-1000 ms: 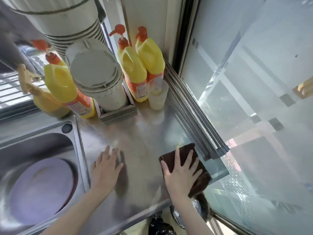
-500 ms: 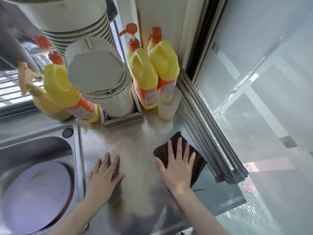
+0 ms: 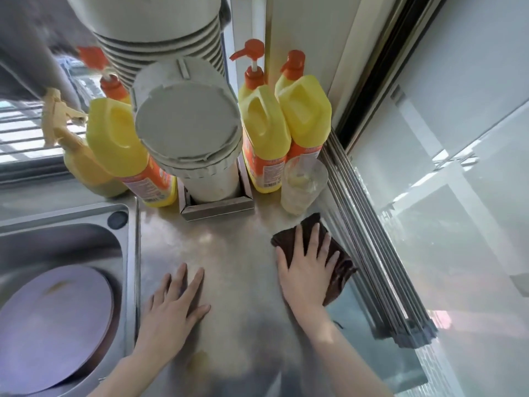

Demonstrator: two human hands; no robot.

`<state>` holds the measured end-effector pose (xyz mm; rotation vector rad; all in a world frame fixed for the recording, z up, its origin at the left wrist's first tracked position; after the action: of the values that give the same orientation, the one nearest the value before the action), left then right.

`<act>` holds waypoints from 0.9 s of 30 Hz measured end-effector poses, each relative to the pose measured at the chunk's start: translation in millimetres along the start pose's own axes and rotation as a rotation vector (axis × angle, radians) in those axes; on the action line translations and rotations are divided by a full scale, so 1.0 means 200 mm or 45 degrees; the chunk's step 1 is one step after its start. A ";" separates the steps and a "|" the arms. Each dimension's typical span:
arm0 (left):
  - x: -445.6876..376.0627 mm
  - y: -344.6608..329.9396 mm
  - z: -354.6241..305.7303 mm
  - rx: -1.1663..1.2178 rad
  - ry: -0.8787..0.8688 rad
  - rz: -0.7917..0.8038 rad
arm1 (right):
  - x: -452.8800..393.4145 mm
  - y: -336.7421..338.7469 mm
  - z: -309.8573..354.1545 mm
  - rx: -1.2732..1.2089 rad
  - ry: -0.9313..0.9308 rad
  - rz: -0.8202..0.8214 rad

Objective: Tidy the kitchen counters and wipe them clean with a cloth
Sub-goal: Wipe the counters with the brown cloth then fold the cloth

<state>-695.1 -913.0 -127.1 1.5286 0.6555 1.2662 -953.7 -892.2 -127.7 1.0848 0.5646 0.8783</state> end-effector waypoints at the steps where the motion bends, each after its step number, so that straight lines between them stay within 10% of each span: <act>1: 0.00 -0.01 0.00 0.001 0.007 0.011 | 0.10 -0.02 0.07 -0.007 0.120 0.021; 7: 0.00 0.00 0.01 -0.049 0.012 0.143 | 0.29 -0.04 0.11 0.097 0.739 0.225; 14: 0.00 0.03 0.00 -0.045 -0.024 0.056 | 0.10 -0.09 0.19 0.011 0.218 0.071; 20: 0.12 0.11 0.12 0.302 0.172 -0.126 | 0.27 -0.25 0.55 0.009 0.885 0.321; 27: 0.33 -0.03 0.50 0.415 0.474 -0.111 | -0.05 -0.19 0.42 -0.050 0.330 0.089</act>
<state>-580.7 -889.2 -101.0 1.5114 1.2058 1.4422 -882.7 -950.9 -130.0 0.9661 0.7245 1.0959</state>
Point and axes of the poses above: each hand's wrist, its own x-axis away from the middle knuckle, its own y-axis out of the back of the hand, z = x × y, the point moved 7 cm from there along -x, towards the middle knuckle, and after that the axes turned 12 degrees about -x, right-handed, at the moved point
